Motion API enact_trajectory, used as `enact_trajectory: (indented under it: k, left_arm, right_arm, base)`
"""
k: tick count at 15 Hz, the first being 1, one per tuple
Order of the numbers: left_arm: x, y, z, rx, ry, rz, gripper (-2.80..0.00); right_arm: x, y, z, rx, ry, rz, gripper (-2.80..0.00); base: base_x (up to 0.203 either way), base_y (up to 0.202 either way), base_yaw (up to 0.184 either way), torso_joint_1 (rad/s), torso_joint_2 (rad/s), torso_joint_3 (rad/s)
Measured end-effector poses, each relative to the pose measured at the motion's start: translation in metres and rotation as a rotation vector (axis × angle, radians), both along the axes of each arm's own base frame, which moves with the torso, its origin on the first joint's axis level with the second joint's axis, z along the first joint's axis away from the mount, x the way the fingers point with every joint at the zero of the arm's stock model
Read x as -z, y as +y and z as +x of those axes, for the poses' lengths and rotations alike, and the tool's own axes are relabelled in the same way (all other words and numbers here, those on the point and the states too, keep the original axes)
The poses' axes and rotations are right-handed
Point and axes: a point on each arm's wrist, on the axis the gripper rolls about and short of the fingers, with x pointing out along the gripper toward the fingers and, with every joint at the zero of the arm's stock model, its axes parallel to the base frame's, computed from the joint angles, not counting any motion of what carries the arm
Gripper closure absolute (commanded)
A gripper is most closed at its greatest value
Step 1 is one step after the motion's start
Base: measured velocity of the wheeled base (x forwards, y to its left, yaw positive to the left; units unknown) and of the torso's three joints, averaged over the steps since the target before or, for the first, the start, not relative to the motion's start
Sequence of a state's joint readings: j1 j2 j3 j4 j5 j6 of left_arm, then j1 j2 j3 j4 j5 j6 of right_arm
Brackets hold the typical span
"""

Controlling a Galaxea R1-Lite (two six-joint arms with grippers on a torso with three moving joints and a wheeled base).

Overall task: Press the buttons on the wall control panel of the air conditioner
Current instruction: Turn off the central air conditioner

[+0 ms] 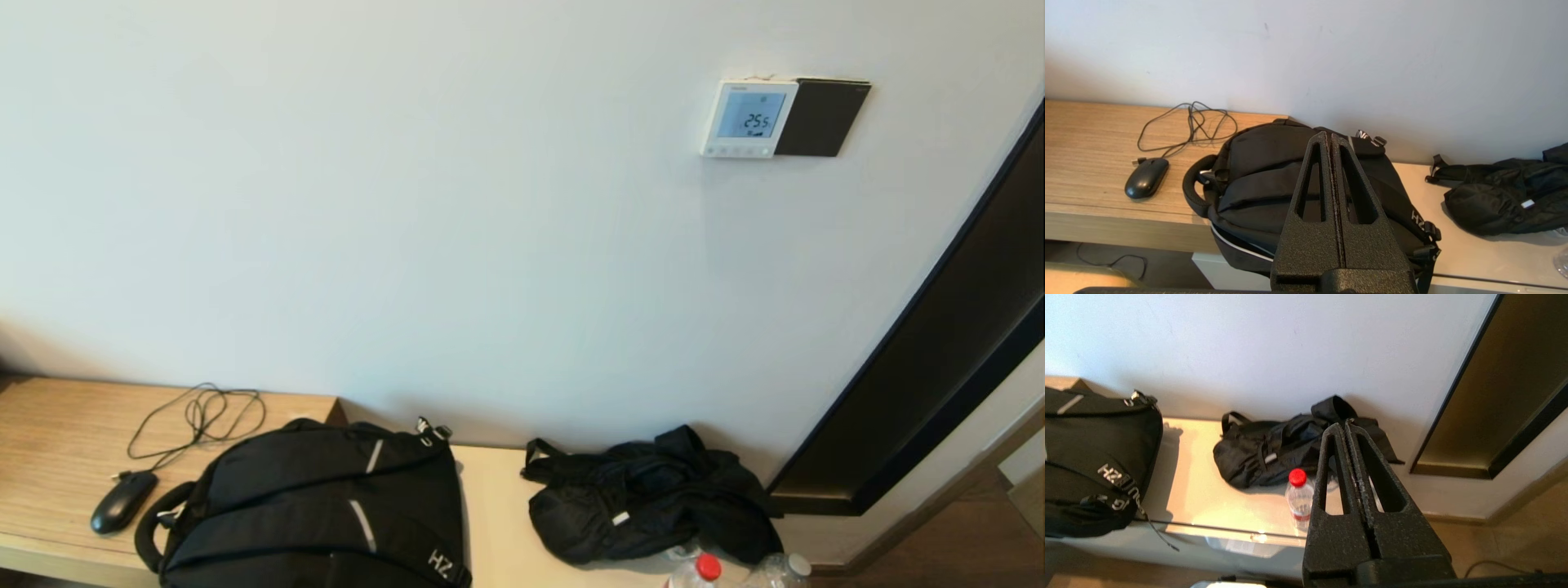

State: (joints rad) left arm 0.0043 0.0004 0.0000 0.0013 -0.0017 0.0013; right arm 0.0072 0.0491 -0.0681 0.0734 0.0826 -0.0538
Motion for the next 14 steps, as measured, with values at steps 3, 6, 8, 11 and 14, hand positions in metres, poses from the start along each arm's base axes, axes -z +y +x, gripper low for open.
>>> enact_trajectory:
  k: [3, 6, 8, 11, 14]
  left_arm:
    - [0.0, 0.0, 0.0, 0.0, 0.0, 0.0, 0.0]
    - [0.0, 0.0, 0.0, 0.0, 0.0, 0.0, 0.0]
    - [0.0, 0.0, 0.0, 0.0, 0.0, 0.0, 0.0]
    - [0.0, 0.0, 0.0, 0.0, 0.0, 0.0, 0.0]
    - [0.0, 0.0, 0.0, 0.0, 0.0, 0.0, 0.0]
  right_arm:
    - [0.0025, -0.0003, -0.0018, 0.014, -0.019, 0.0, 0.0]
    - [0.004, -0.0008, -0.0019, 0.034, -0.053, 0.0, 0.0]
    - [0.0049, -0.0008, -0.0017, 0.036, -0.059, 0.0, 0.0]
    - [0.0059, -0.0008, -0.0014, 0.036, -0.058, -0.001, 0.0]
    - [0.0059, -0.0012, -0.0001, 0.053, -0.088, 0.002, 0.0]
  base:
    - [0.0, 0.0, 0.0, 0.0, 0.0, 0.0]
    - [0.0, 0.0, 0.0, 0.0, 0.0, 0.0]
    - [0.0, 0.0, 0.0, 0.0, 0.0, 0.0]
    - [0.0, 0.0, 0.0, 0.0, 0.0, 0.0]
    - [0.0, 0.0, 0.0, 0.0, 0.0, 0.0]
